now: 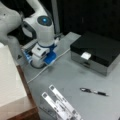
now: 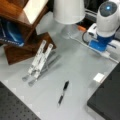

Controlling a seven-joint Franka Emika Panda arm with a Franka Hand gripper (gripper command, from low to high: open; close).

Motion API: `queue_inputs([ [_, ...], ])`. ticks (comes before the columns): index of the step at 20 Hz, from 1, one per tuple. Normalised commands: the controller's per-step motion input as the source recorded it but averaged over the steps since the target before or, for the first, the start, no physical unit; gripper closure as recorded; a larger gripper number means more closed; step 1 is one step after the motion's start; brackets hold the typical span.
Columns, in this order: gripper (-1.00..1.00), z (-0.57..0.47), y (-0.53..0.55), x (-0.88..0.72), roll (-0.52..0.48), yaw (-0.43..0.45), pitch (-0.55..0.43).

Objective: Turn on the lamps. Open the box. Pick up the pen. Put it in the box.

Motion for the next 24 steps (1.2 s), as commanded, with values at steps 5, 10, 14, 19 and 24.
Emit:
queue_inputs([
  [5, 1.0, -0.52, -0.14, -1.0, 0.075, -0.012, -0.72],
  [10, 1.0, -0.6, -0.11, -1.0, 0.082, -0.016, -0.718],
  [14, 1.0, -0.65, -0.05, -1.0, 0.078, -0.017, -0.677],
  [19, 1.0, -0.52, -0.03, -1.0, 0.069, -0.006, -0.561],
  [24, 1.0, -0.33, -0.05, -1.0, 0.064, 0.009, -0.487],
])
